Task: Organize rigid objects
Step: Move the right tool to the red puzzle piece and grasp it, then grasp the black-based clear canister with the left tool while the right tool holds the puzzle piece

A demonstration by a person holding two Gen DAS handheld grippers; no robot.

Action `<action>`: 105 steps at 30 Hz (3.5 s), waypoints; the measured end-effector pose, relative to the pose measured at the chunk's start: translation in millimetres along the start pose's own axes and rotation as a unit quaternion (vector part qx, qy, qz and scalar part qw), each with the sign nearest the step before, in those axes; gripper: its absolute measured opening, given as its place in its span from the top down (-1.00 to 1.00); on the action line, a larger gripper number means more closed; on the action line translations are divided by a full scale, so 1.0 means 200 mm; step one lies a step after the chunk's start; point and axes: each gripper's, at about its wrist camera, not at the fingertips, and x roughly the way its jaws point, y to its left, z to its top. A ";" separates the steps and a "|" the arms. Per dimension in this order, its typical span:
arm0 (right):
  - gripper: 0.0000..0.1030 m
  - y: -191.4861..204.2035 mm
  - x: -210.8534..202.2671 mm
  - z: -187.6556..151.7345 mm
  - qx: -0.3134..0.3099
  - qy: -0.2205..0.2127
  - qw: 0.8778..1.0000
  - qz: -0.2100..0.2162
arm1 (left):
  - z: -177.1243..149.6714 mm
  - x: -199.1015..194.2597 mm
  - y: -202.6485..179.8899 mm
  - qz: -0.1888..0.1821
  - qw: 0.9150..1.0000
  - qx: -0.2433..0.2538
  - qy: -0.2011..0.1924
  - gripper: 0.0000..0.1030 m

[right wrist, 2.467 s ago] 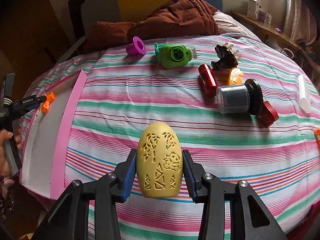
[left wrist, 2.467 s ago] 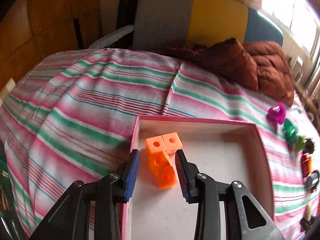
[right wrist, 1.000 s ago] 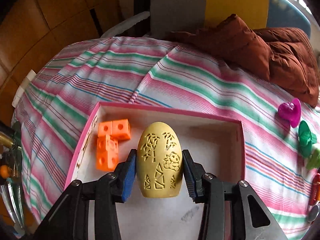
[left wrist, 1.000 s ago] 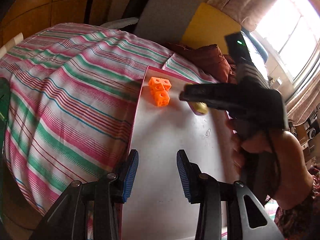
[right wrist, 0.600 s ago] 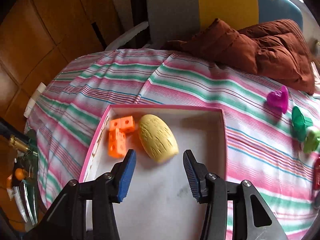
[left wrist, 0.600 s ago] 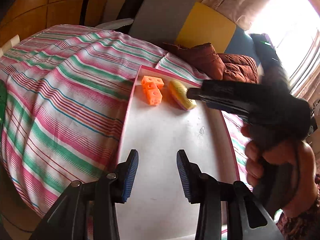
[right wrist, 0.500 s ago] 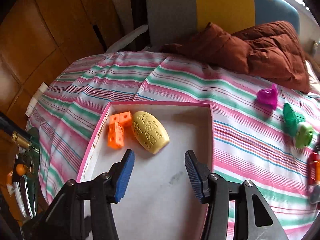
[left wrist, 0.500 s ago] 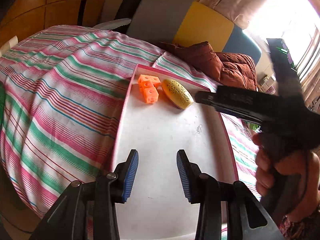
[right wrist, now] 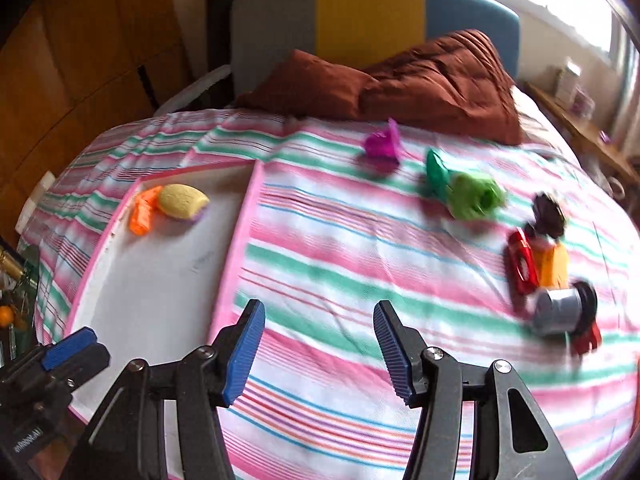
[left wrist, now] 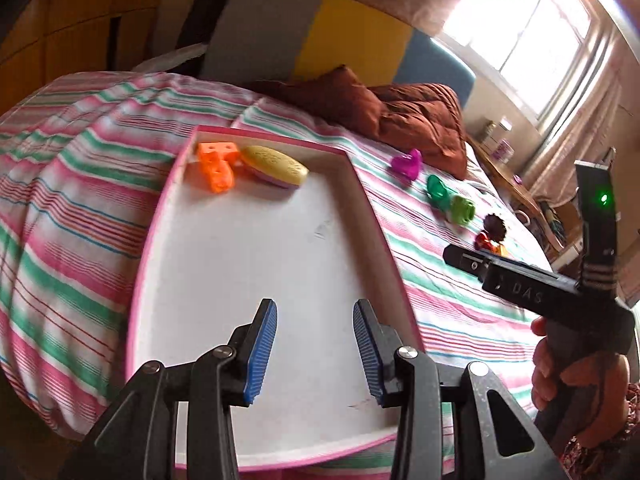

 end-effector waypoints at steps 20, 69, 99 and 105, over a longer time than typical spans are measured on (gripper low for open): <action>-0.14 -1.19 -0.21 -0.17 0.188 -0.031 0.958 -0.216 | -0.02 -0.02 -0.24 -0.012 0.999 0.050 0.008 0.23; 0.35 -1.20 -0.18 -0.36 0.149 -0.003 0.988 -0.040 | 0.08 0.53 -1.06 -0.103 0.983 0.054 0.145 0.20; 0.35 -1.44 -0.26 -0.34 0.225 -0.038 0.972 -0.051 | 0.09 1.03 -1.39 -0.126 0.961 -0.058 0.241 0.07; 0.35 -1.42 -0.25 -0.34 0.217 -0.037 0.975 -0.044 | 0.05 0.84 -1.41 -0.112 0.978 0.060 0.168 0.07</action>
